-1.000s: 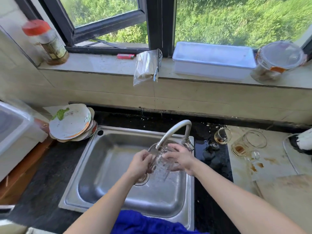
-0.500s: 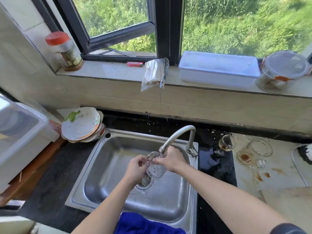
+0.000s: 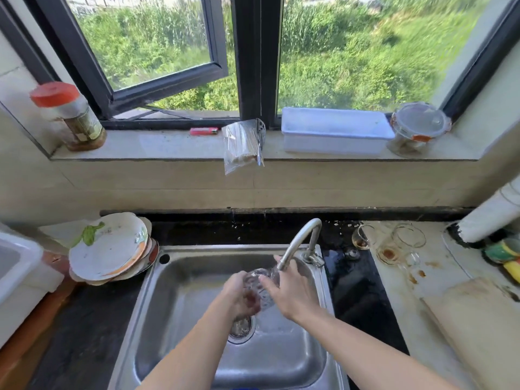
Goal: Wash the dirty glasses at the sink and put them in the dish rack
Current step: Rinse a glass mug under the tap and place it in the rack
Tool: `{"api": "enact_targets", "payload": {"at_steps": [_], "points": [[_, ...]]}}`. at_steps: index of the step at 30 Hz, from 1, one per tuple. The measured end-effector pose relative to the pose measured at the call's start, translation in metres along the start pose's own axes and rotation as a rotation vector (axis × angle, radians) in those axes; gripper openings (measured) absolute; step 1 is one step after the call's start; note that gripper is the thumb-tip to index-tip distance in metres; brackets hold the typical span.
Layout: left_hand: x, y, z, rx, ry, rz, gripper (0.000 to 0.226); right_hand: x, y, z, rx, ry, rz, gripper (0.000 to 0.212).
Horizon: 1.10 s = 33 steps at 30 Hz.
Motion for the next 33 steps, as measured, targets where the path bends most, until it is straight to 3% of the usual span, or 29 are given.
{"api": "enact_targets", "payload": {"at_steps": [5,9,13,19,22,25,27,29,31,33], "points": [[0.007,0.006,-0.011,0.063,-0.078,0.018,0.031,-0.023,-0.026,0.004,0.190,-0.107,-0.066,0.081],[0.005,0.005,-0.010,0.055,0.005,0.047,0.032,-0.027,-0.020,-0.012,-0.018,-0.114,-0.019,0.090],[0.007,0.009,-0.014,0.018,0.045,0.024,0.029,-0.026,-0.029,0.012,0.115,-0.182,-0.045,0.090],[0.014,0.010,-0.015,0.004,0.027,0.003,0.025,-0.035,-0.045,-0.004,0.118,-0.116,-0.026,0.087],[0.013,0.009,-0.014,0.010,0.074,0.024,0.025,-0.035,-0.035,-0.003,0.021,0.103,-0.072,0.094],[0.012,0.009,-0.011,0.035,0.091,0.063,0.028,-0.029,-0.022,-0.013,-0.261,0.615,-0.044,0.112],[0.009,0.007,-0.003,0.062,0.118,0.103,0.029,-0.028,-0.020,-0.011,-0.315,0.761,0.041,0.084],[0.009,0.007,0.001,0.045,0.201,0.108,0.029,-0.030,-0.019,-0.013,-0.333,0.758,0.036,0.056],[0.010,0.012,-0.003,-0.060,0.411,0.067,0.025,-0.028,-0.022,-0.019,-0.352,0.651,-0.025,0.053],[0.006,0.013,-0.012,-0.270,0.765,0.009,0.021,-0.022,-0.030,-0.026,-0.355,0.461,-0.060,0.052]]}}
Point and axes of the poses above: each hand's wrist, its own y-axis towards the middle knuckle, its own x-axis out of the back of the hand, z = x × y, the point moved 5 cm from there along y, towards the middle knuckle, and after that the axes turned 9 degrees about -y, right-handed, at the moved point
